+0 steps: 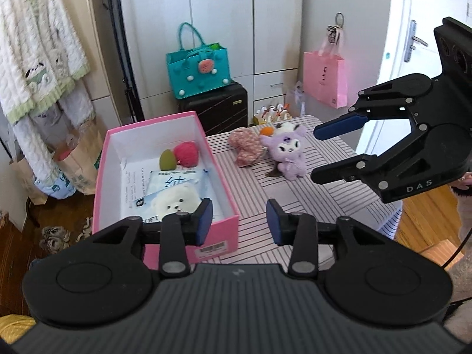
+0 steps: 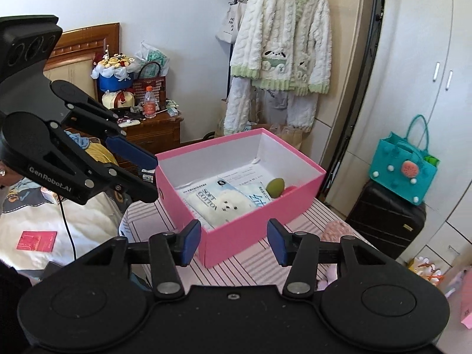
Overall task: Organize soft objects
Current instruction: 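Move the right gripper back toward the purple Kuromi plush, then grasp the purple Kuromi plush with the right gripper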
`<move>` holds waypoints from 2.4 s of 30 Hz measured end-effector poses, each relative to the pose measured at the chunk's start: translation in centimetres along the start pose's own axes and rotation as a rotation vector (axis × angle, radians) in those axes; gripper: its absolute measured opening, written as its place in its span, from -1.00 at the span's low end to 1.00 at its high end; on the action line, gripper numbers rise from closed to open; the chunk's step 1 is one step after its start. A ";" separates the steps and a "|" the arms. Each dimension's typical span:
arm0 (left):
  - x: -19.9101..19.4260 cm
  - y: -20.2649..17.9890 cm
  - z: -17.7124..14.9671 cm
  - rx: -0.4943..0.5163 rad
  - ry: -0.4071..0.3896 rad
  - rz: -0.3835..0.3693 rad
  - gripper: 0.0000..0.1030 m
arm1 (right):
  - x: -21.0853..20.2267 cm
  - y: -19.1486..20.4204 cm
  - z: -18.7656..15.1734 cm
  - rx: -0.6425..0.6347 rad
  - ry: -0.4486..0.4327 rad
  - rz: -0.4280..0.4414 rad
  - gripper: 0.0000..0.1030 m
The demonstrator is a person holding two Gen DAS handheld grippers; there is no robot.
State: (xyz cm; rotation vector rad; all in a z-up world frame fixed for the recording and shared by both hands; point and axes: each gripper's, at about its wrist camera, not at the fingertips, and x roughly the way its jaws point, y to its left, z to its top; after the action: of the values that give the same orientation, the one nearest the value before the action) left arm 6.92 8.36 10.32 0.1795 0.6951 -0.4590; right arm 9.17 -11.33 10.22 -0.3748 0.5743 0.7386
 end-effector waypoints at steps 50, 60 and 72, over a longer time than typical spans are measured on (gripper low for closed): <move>24.9 -7.9 0.7 -0.161 -0.081 -0.157 0.70 | 12.1 -11.2 -17.2 0.178 -0.051 -0.243 0.55; 27.4 -6.6 0.7 -0.230 -0.079 -0.204 0.44 | 13.9 -11.2 -16.0 0.190 -0.053 -0.277 0.55; 29.5 -5.8 0.2 -0.337 -0.042 -0.268 0.09 | 14.3 -11.1 -15.7 0.228 -0.063 -0.315 0.01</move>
State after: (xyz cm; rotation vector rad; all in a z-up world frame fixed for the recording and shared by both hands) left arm 24.17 -7.04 -8.83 -0.2434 0.7481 -0.5916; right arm 20.16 -19.44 -9.48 -0.2225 0.5189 0.3759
